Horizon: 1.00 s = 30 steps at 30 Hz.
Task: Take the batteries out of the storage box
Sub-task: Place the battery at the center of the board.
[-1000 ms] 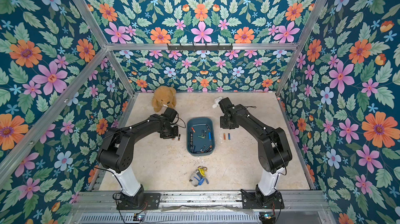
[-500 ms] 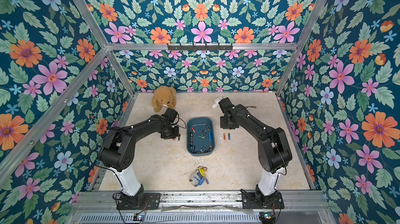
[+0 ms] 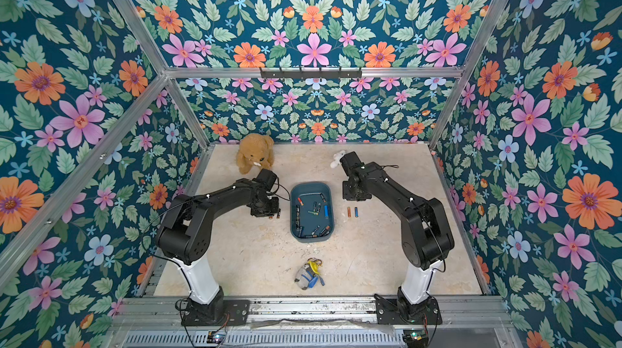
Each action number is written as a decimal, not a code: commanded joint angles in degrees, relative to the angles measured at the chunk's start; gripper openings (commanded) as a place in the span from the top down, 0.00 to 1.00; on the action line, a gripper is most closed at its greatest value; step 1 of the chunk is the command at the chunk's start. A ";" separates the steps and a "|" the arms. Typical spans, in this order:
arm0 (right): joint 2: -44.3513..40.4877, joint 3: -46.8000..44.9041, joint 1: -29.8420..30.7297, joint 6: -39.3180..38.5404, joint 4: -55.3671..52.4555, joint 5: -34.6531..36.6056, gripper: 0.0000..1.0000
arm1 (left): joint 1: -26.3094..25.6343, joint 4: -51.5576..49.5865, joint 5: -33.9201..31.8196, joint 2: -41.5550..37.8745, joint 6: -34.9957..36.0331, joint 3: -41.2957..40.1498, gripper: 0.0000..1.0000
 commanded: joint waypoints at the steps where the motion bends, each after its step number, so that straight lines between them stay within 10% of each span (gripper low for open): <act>1: 0.14 0.20 0.05 0.36 -0.81 0.66 0.73 | 0.00 0.10 -0.09 0.17 0.39 0.17 0.81; 30: -0.13 -0.07 0.05 0.27 -0.48 0.44 0.73 | -0.09 -0.49 -0.26 -0.35 0.21 0.69 0.72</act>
